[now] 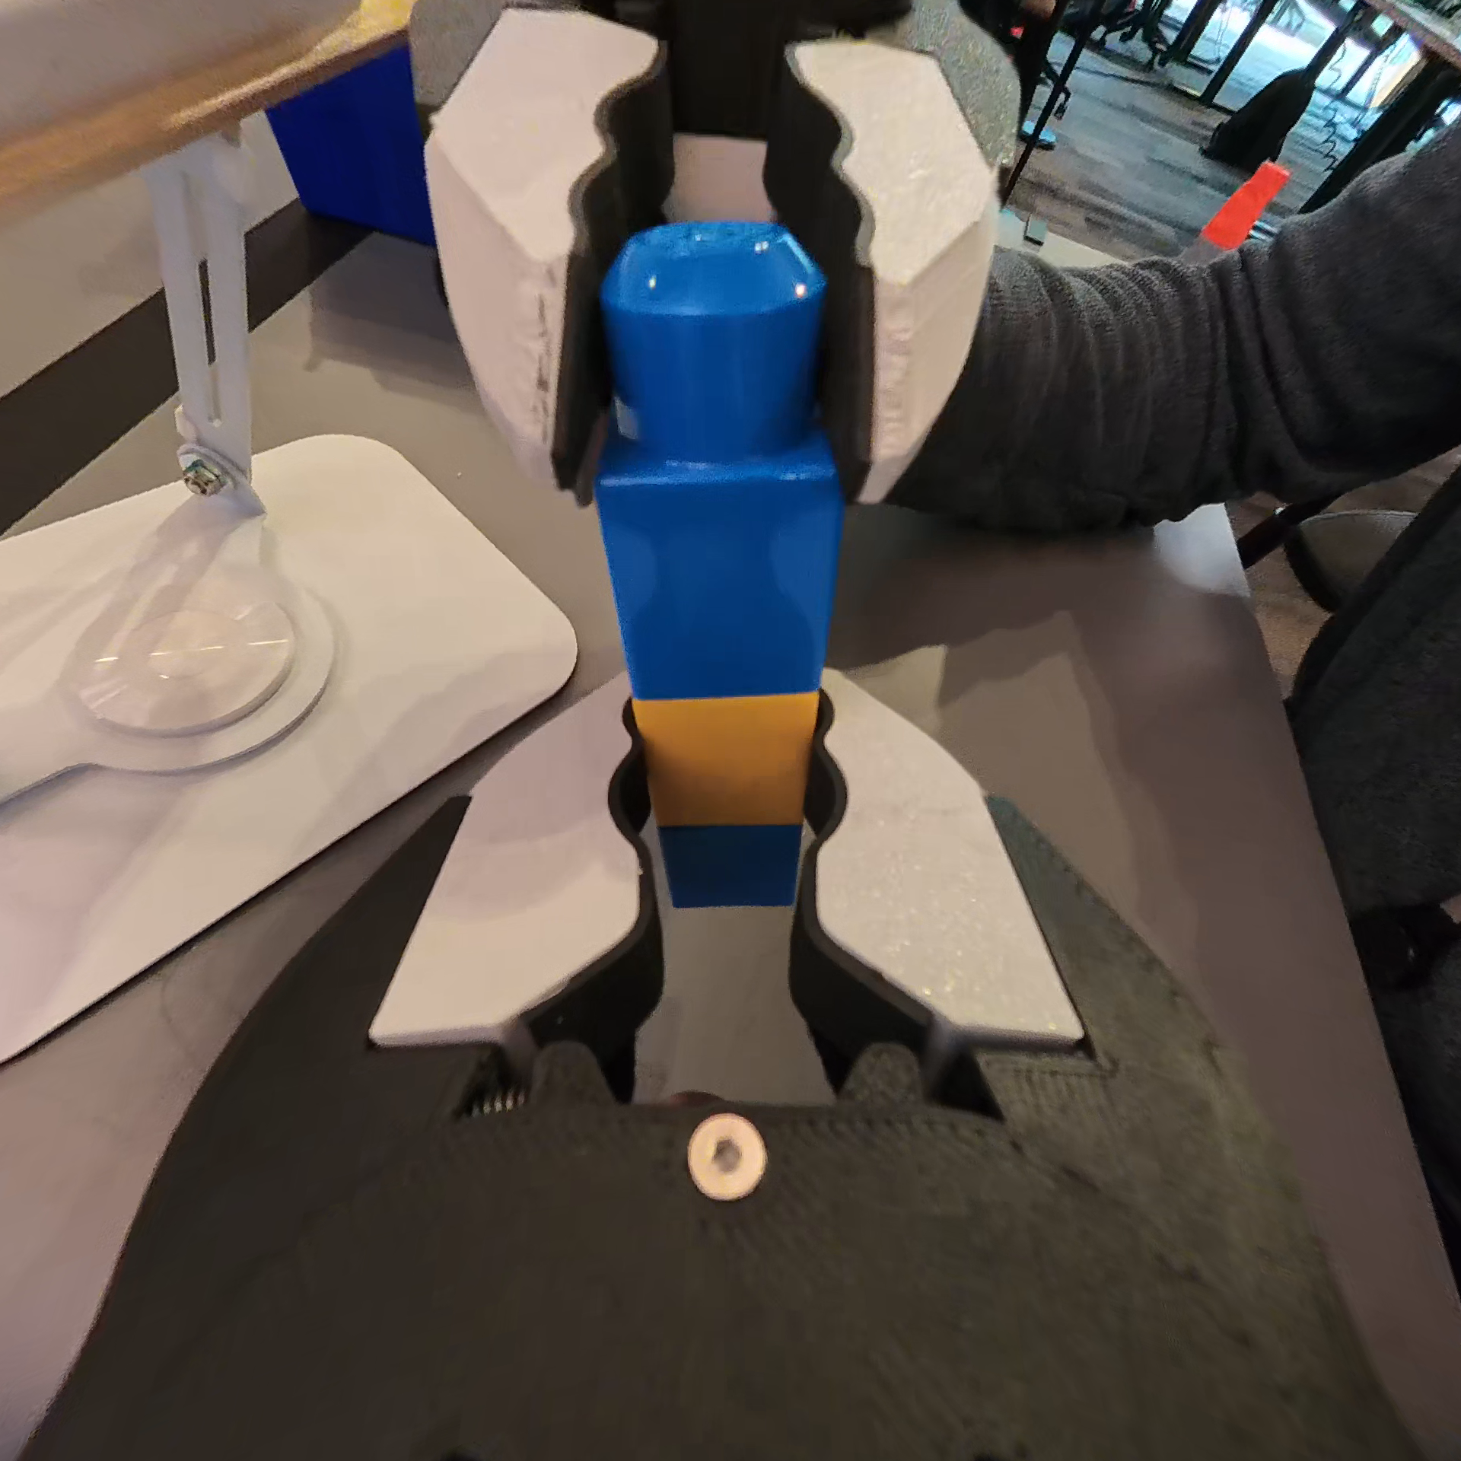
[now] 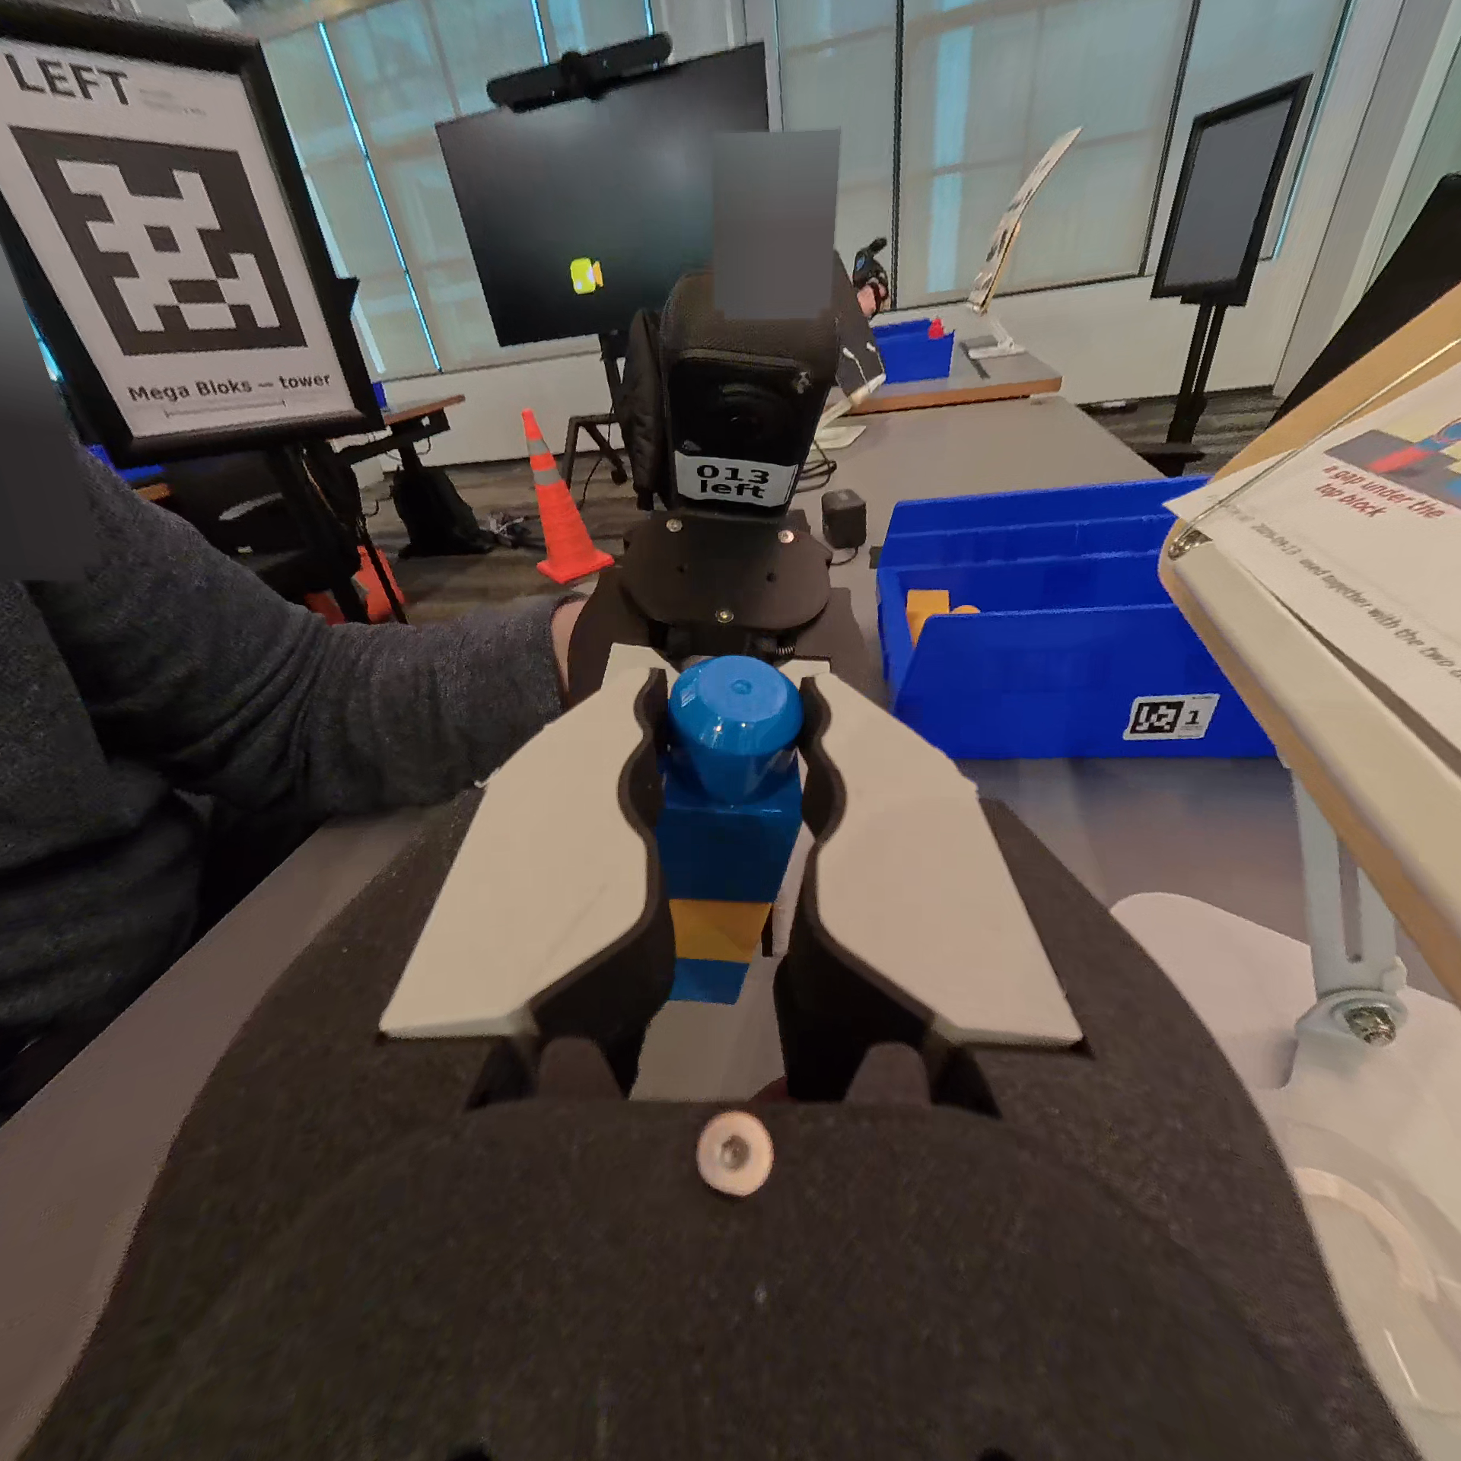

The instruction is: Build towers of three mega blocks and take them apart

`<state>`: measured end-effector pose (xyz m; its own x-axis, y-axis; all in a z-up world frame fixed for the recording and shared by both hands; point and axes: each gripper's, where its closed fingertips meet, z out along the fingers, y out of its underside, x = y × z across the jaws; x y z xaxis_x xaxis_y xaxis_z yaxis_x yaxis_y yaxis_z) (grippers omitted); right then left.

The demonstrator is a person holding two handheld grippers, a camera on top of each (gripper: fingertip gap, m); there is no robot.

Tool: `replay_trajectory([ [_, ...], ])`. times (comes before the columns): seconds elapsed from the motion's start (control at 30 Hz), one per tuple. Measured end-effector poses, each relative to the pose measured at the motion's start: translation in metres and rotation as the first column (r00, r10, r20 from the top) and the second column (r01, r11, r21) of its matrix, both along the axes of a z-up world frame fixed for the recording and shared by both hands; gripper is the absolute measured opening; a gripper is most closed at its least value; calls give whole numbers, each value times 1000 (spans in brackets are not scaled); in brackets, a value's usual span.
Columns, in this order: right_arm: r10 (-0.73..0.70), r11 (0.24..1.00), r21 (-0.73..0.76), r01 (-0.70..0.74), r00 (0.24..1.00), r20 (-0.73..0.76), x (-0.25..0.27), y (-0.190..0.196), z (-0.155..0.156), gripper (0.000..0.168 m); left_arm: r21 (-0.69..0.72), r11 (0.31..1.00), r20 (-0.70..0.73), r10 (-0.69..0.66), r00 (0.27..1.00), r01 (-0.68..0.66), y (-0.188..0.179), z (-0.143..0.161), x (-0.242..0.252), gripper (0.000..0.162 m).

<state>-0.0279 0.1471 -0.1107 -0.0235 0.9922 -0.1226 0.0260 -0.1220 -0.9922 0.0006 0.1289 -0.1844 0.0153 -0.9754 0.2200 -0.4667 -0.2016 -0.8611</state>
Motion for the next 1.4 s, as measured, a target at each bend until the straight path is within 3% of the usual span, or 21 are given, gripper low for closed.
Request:
replay_trajectory([
  [0.17,-6,1000,25,5,999,36,1,-2,5,31,-34,999,60,-11,998,13,-2,6,5,36],
  [0.37,-96,991,99,91,994,57,18,0,36,30,-55,998,270,-10,963,26,-2,41,5,54],
  [0.43,-155,981,123,148,987,46,32,1,51,30,-73,997,329,4,944,21,2,49,2,51],
  [0.63,-375,918,167,361,925,58,107,-1,83,30,-117,993,412,33,911,17,9,53,-2,22],
  [0.73,-513,848,195,493,856,62,163,-7,97,30,-108,994,416,34,909,12,10,51,-2,8],
  [0.97,-810,571,238,785,586,9,299,-24,122,31,-133,990,424,8,906,54,9,46,8,5],
  [1.07,-895,439,252,863,445,33,343,-23,107,30,-133,990,422,8,906,53,7,43,16,5],
  [1.23,-953,302,232,925,298,49,382,-15,66,30,-127,990,405,-3,914,59,3,37,27,5],
  [1.33,-973,231,258,938,217,84,395,-7,37,31,-134,989,411,1,912,59,4,35,29,5],
  [1.4,-972,225,266,937,199,121,396,-1,16,31,-136,989,405,4,914,56,5,32,31,5],
])
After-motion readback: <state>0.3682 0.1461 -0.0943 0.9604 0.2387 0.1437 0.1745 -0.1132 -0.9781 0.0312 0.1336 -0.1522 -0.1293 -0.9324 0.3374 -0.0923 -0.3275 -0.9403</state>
